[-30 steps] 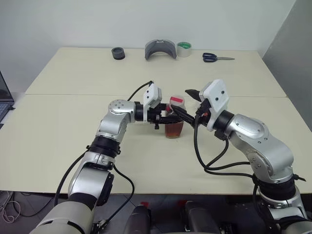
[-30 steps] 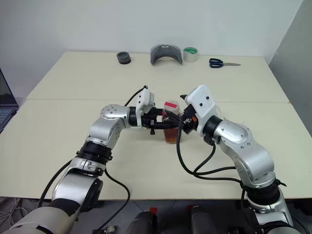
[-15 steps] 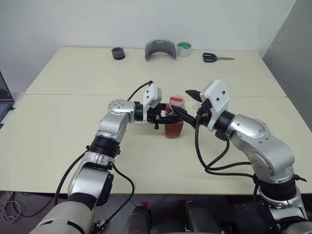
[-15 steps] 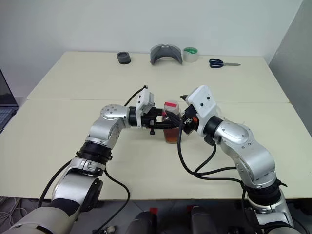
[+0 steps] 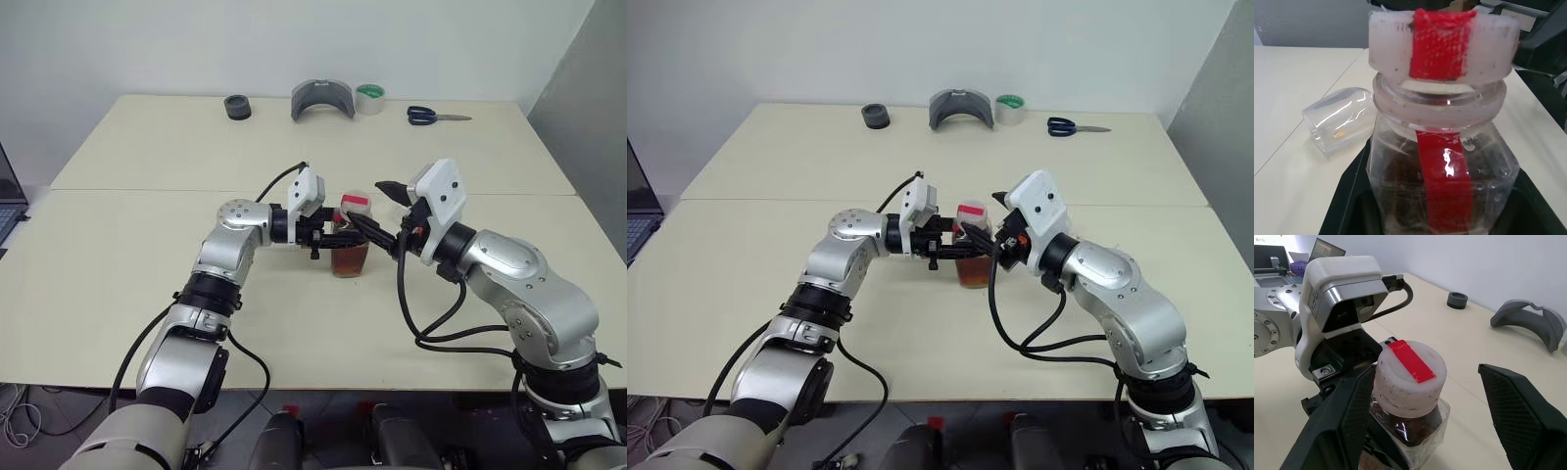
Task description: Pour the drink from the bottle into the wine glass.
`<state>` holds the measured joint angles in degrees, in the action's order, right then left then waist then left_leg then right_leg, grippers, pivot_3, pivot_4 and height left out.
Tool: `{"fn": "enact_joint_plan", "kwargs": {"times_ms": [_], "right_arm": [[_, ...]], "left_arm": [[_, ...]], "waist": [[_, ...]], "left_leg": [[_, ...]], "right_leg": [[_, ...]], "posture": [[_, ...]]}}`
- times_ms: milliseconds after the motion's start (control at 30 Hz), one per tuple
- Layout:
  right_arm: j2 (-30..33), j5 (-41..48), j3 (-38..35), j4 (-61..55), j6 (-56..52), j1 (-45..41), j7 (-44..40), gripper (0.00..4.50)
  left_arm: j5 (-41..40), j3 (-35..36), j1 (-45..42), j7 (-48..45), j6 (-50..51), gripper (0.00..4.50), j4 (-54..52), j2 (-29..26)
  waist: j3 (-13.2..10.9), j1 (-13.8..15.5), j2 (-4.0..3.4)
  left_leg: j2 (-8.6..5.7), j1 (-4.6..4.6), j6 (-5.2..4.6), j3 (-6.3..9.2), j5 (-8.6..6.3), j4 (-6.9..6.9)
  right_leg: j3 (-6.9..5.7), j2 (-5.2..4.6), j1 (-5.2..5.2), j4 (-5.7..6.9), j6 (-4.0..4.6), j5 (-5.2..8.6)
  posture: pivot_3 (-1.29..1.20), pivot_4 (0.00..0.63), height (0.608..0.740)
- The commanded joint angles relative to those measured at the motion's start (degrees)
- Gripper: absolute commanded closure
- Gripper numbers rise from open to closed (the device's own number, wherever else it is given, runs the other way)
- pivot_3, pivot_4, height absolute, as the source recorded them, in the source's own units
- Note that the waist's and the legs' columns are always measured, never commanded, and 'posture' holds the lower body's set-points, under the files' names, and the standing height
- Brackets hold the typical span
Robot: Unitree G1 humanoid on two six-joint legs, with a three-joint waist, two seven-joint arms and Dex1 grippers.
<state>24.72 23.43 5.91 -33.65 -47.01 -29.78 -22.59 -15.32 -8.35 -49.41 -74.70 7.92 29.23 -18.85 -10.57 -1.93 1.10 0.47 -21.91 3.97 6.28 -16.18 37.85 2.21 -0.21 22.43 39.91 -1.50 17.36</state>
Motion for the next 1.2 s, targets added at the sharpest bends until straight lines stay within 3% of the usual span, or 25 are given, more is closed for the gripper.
{"fn": "enact_joint_plan", "kwargs": {"times_ms": [33,567,833,1200], "right_arm": [[1.0,-0.3,-2.6,-1.8,0.2,0.1,0.5,0.94],[1.6,1.3,-2.6,-3.0,-0.3,0.7,0.0,0.94],[-1.1,6.4,-4.1,-3.4,-2.9,-0.4,0.2,0.94],[-2.6,6.4,-1.3,0.9,-3.7,-3.9,0.0,0.94]], "left_arm": [[-1.1,1.5,-1.8,-0.8,-1.6,2.69,-1.5,-0.4],[-1.1,1.4,-1.5,-0.7,-1.5,2.69,-1.7,-0.3],[-1.1,1.5,-1.4,-0.5,-1.5,2.69,-1.8,-0.2],[-1.1,1.5,-1.4,-0.5,-1.5,2.69,-1.8,-0.2]], "waist": [[0.0,0.0,0.00],[0.0,0.0,0.00],[0.0,0.0,0.00],[0.0,0.0,-0.01]], "left_leg": [[0.00,0.00,0.00,0.00,0.00,0.00],[0.00,0.00,0.00,0.00,0.00,0.00],[0.01,0.00,0.00,0.00,0.00,0.00],[0.00,0.00,0.00,-0.01,0.00,0.00]], "right_leg": [[0.00,0.00,0.00,0.00,0.00,0.00],[0.00,0.00,0.00,0.00,0.00,0.00],[0.00,0.00,0.00,0.00,0.00,0.00],[0.01,0.00,0.00,0.00,0.00,0.00]], "posture": [[0.00,0.150,0.740],[0.00,0.150,0.740],[0.00,0.150,0.740],[0.00,0.150,0.740]]}}
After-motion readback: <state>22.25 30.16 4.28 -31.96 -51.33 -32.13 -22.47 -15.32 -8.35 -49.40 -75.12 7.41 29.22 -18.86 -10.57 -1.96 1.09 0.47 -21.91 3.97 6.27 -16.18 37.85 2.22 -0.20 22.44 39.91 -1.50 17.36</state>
